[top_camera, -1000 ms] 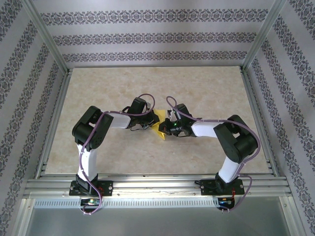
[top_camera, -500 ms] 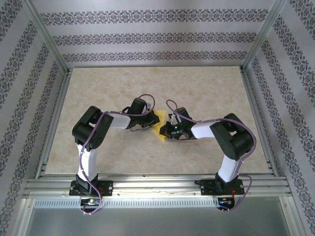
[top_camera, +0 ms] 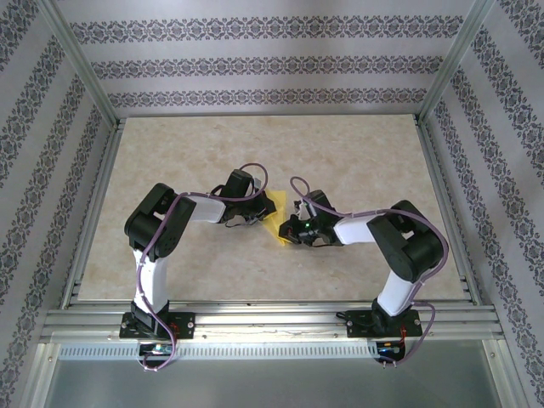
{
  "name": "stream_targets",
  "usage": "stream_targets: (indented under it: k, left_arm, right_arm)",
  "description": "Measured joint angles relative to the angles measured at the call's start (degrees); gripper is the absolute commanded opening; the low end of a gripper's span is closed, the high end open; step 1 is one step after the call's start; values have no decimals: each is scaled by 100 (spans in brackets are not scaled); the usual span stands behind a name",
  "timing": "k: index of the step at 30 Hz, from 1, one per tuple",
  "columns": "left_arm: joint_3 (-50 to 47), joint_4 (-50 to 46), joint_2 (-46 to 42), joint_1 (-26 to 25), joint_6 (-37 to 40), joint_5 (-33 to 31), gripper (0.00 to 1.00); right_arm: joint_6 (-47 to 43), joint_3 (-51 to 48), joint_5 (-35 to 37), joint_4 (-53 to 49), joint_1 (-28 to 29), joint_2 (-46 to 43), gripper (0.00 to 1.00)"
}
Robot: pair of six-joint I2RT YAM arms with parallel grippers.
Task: Fold a paper plane with a square sheet of paper (pick it up from the middle)
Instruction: Fourth fold the wing at the center of the table.
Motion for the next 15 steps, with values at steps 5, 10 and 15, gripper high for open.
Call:
stream_targets:
  k: [5,10,15]
  left_arm:
    - [-50,87,0,0,-72,70,7]
    - [-70,116,0,-2,-81,85,7]
    - [-72,118,0,-2,-98,85,7]
  right_arm:
    - [-39,-153,9,0,50,-125,0]
    - [-85,-315,22,-46,116,-289,0]
    - [-229,-433,37,-227,144,-468,0]
